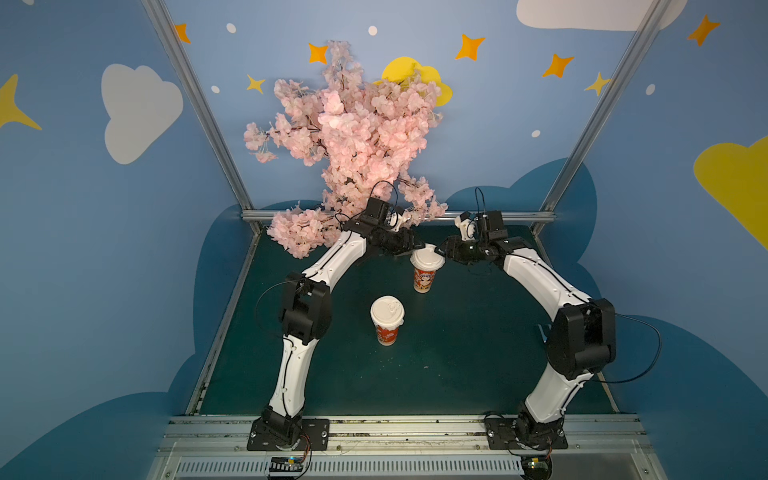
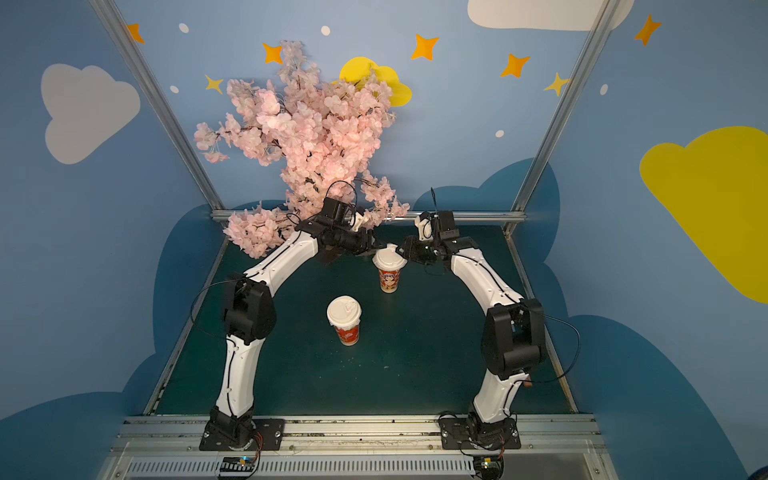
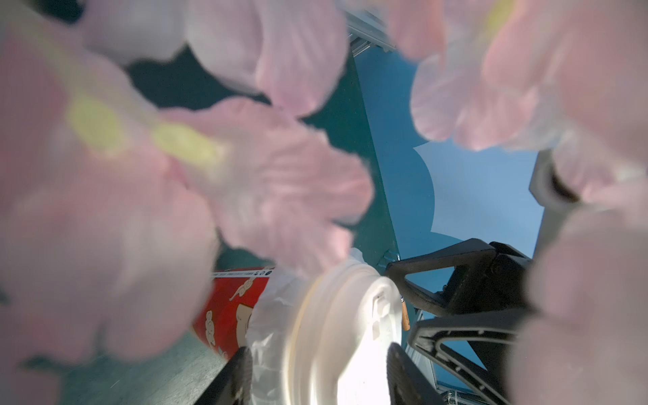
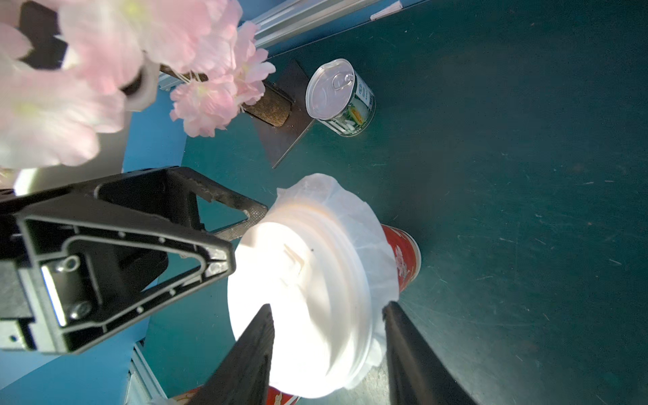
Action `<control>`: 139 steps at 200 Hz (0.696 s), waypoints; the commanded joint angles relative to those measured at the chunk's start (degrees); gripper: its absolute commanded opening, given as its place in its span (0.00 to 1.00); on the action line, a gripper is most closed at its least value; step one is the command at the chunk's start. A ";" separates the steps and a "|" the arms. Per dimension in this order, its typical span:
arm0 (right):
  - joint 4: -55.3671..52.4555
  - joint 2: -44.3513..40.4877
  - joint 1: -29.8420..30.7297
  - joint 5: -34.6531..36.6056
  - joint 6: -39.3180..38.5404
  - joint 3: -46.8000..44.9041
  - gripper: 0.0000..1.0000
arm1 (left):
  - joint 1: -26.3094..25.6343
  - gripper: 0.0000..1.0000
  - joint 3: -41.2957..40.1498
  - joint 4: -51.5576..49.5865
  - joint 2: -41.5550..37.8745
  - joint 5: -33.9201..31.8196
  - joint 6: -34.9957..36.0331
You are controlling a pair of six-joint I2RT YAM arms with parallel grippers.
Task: Put the leak-proof paper on the milk tea cups
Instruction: Secure the cup lid on the cup.
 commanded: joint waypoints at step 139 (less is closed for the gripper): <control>-1.08 3.06 0.21 -0.30 -0.10 3.44 0.53 | 0.13 0.60 6.35 -4.61 5.14 -1.73 1.70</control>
